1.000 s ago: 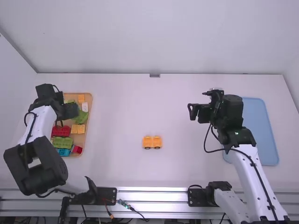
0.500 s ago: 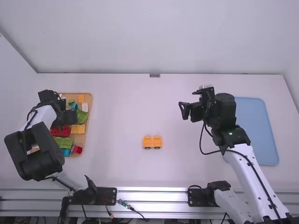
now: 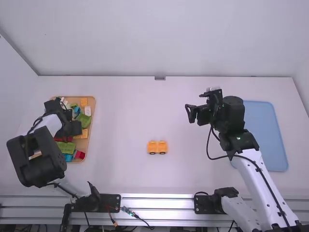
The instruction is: Assemble lego blocks to make yellow taxi
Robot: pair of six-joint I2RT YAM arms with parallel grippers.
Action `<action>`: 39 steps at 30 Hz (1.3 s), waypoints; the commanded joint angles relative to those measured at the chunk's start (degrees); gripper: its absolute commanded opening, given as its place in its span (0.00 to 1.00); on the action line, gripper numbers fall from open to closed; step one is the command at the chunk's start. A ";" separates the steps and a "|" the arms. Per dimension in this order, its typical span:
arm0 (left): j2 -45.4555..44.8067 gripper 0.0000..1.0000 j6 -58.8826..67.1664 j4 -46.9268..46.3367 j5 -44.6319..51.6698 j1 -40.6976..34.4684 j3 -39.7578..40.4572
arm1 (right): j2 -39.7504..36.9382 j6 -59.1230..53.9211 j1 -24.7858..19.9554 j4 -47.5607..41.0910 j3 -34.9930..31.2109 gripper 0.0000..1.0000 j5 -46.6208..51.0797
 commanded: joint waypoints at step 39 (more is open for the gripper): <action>0.26 0.67 -6.19 1.81 0.90 -0.33 -0.74 | -3.21 -0.09 1.07 -1.49 2.19 0.99 -0.15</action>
